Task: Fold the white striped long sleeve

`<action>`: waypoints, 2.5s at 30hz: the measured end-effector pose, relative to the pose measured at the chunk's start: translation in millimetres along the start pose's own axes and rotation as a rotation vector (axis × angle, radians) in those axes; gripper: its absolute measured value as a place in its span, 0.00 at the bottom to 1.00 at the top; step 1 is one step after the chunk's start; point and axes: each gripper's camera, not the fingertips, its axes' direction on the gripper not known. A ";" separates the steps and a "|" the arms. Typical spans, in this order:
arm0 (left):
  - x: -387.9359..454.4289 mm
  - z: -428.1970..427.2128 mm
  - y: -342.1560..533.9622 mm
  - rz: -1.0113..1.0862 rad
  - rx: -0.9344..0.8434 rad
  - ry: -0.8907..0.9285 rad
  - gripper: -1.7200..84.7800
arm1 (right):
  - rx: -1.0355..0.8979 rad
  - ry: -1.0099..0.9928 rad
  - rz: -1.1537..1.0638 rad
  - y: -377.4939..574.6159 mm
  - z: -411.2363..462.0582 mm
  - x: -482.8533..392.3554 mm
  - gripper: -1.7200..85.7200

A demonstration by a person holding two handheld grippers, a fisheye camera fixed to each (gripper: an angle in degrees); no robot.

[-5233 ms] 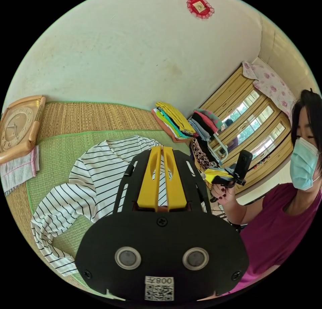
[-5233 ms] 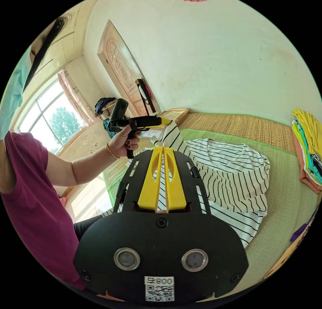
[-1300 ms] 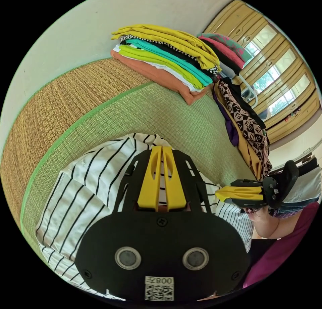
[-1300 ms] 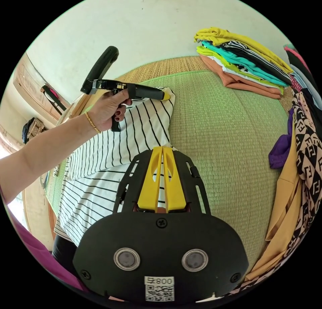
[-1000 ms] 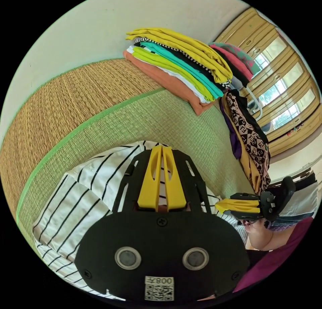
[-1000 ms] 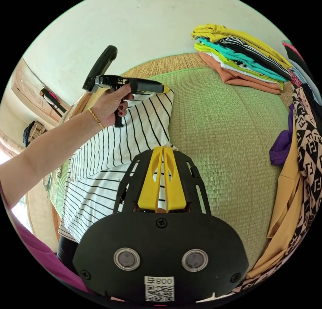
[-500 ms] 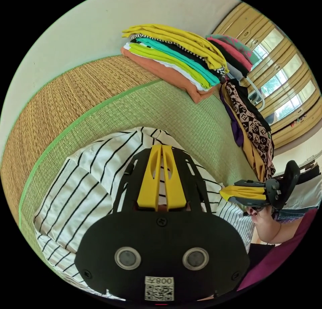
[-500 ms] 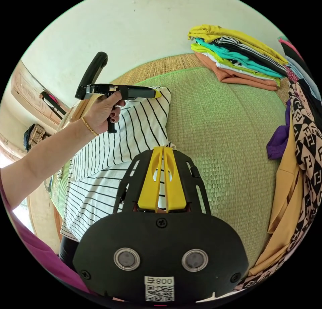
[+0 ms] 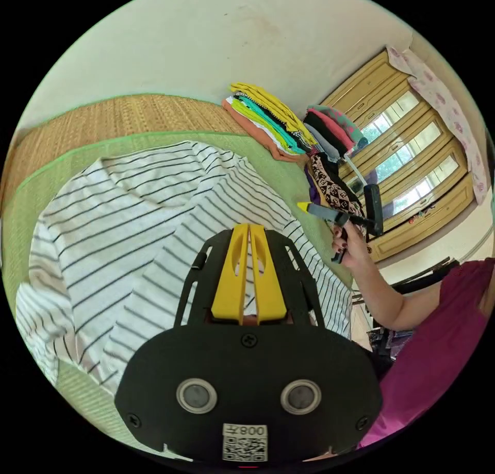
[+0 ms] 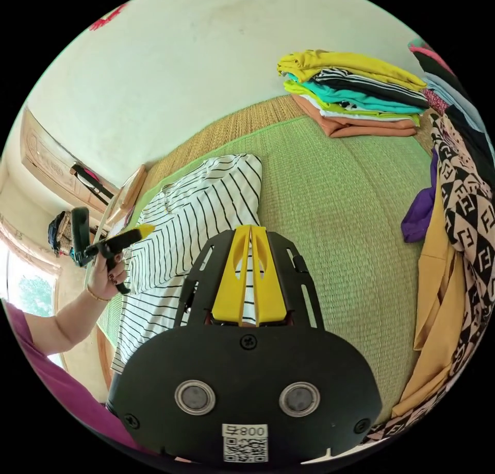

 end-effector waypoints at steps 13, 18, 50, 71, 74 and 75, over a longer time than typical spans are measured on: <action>-95.2 -234.9 244.5 -0.727 0.282 -0.383 0.10 | -0.108 0.048 0.006 12.1 94.3 -64.1 0.02; -107.2 -255.1 265.4 -0.710 0.216 -0.415 0.10 | -0.214 -0.063 -0.191 56.4 162.0 -196.7 0.03; -131.4 -415.0 461.9 -0.852 0.551 -0.027 0.10 | -0.640 -0.079 -1.270 380.9 522.4 -836.0 0.05; -200.6 -428.1 510.9 -0.860 1.213 0.964 0.11 | -0.627 -0.656 -0.724 126.8 411.3 -735.0 0.04; -202.1 -427.4 501.0 -0.838 1.258 1.014 0.07 | -0.602 -0.661 -0.713 103.7 393.4 -722.4 0.04; -202.0 -428.0 499.1 -0.832 1.265 1.018 0.07 | -0.587 -0.666 -0.706 92.2 384.7 -716.6 0.04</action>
